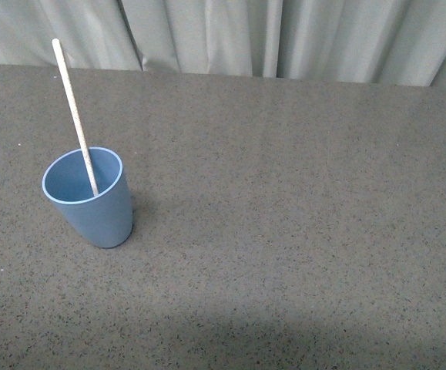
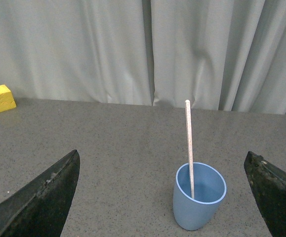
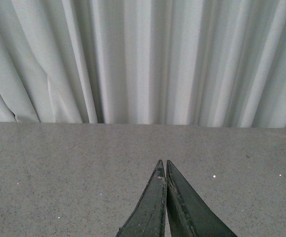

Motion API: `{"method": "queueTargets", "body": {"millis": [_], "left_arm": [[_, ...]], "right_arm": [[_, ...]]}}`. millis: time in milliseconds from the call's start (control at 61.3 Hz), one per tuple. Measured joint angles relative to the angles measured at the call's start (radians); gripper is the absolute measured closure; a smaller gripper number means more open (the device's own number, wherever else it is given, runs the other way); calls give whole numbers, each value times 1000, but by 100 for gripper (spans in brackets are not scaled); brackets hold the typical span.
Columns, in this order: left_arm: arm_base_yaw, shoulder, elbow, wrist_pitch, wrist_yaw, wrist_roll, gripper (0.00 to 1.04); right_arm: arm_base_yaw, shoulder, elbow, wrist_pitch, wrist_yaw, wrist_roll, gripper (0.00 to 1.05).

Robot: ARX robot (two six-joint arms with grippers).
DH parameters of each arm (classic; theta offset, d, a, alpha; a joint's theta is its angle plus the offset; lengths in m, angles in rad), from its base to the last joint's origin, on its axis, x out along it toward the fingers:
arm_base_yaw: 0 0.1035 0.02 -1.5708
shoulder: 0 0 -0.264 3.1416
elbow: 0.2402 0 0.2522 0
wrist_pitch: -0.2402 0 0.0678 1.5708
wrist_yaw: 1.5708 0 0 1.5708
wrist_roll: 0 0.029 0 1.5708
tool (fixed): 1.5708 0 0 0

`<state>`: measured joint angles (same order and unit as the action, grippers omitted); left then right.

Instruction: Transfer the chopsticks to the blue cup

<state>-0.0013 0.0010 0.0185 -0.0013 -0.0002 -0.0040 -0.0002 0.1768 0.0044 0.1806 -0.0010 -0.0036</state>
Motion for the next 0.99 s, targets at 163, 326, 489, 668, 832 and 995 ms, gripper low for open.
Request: {"method": "queueTargets", "body": {"millis": [163, 326, 489, 668, 832, 995], "left_arm": [[0, 0, 0, 0, 0, 0, 7], [0, 0, 0, 0, 0, 0, 7], [0, 0, 0, 0, 0, 0, 7], [0, 0, 0, 0, 0, 0, 7], [0, 0, 0, 0, 0, 0, 7], [0, 0, 0, 0, 0, 0, 7]], "right_arm": [[0, -161, 1, -174, -1, 0, 104], [0, -172, 1, -179, -1, 0, 104], [0, -172, 1, -179, -1, 0, 81], [0, -172, 1, -179, -1, 0, 50], [0, -172, 1, -179, -1, 0, 17], [0, -172, 1, -179, -1, 0, 10]]}}
